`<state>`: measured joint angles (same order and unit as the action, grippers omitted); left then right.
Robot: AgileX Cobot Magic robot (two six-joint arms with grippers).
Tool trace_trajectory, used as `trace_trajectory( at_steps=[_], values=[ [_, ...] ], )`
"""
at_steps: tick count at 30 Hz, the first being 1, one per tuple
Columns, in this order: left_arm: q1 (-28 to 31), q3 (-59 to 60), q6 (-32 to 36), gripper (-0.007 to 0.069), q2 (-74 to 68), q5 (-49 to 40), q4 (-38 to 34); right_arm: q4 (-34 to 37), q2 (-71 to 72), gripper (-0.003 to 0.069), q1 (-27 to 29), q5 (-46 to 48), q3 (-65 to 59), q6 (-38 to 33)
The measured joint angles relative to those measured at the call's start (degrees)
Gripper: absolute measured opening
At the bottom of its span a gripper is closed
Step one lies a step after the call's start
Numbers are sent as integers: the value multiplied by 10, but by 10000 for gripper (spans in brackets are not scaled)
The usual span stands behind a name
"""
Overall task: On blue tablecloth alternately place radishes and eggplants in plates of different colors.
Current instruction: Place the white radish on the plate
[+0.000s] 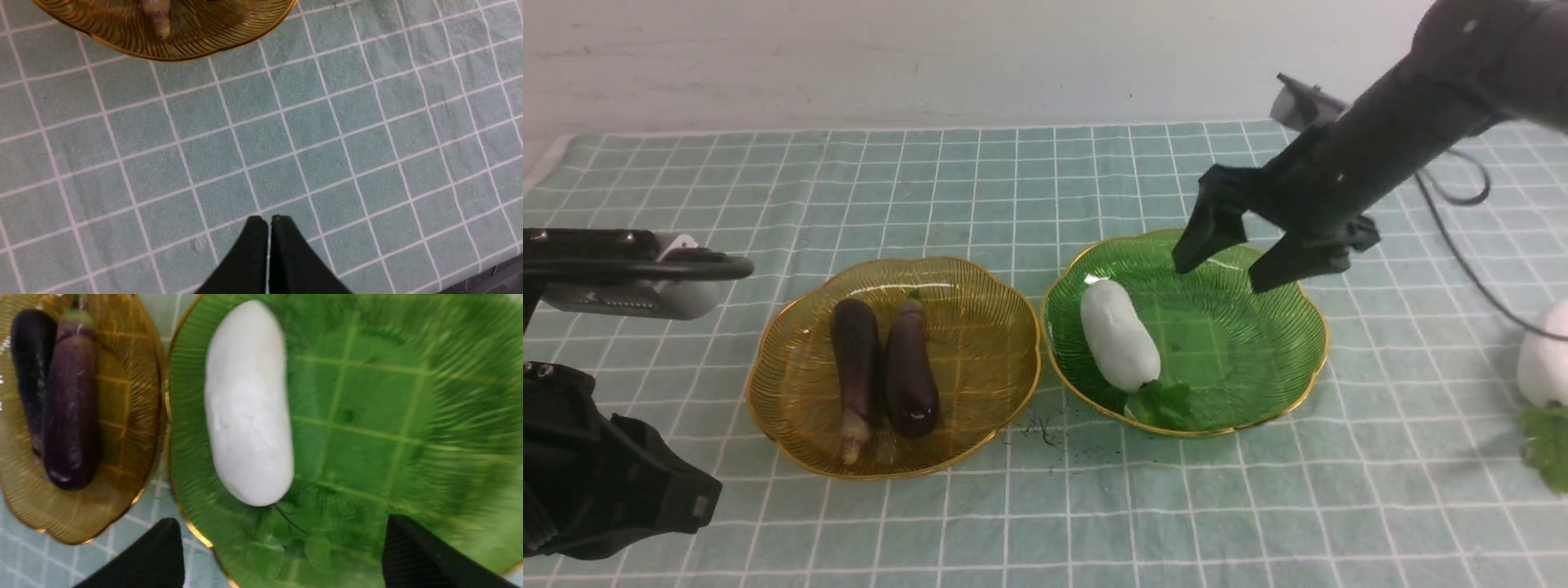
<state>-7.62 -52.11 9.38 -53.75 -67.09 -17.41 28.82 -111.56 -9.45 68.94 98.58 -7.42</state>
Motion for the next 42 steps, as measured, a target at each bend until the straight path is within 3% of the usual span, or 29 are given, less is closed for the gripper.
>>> trace_trajectory(
  at_steps=[2,6,10,13,18,22,27,29,34,38,40,42],
  values=[
    [0,0,1,-8,0,0,0,-19,11,545,7,3,5,1],
    [0,0,1,-8,0,0,-1,-164,110,289,56,19,4,42],
    [0,0,3,-8,0,0,-1,-249,158,149,114,21,-28,83],
    [0,0,4,-8,0,-2,-1,-266,163,94,177,23,-73,111],
    [0,0,4,-8,0,-3,-1,-236,136,118,246,24,-121,107],
    [0,0,4,-8,0,-4,-1,-162,76,300,290,5,-132,82],
    [0,0,4,-8,0,-7,-1,-169,4,601,292,-30,-133,89],
    [0,0,4,-8,0,-12,-1,-173,-14,659,292,-43,-133,94],
    [0,0,4,-8,0,-19,-1,-174,-44,689,292,-74,-133,97],
    [0,0,4,-8,0,-19,-1,-162,-61,673,292,-86,-133,90],
    [0,0,4,-8,0,-19,-1,-155,-64,619,291,-86,-133,78],
    [0,0,4,-8,0,-19,-1,-152,-65,499,291,-85,-133,71]
  ],
)
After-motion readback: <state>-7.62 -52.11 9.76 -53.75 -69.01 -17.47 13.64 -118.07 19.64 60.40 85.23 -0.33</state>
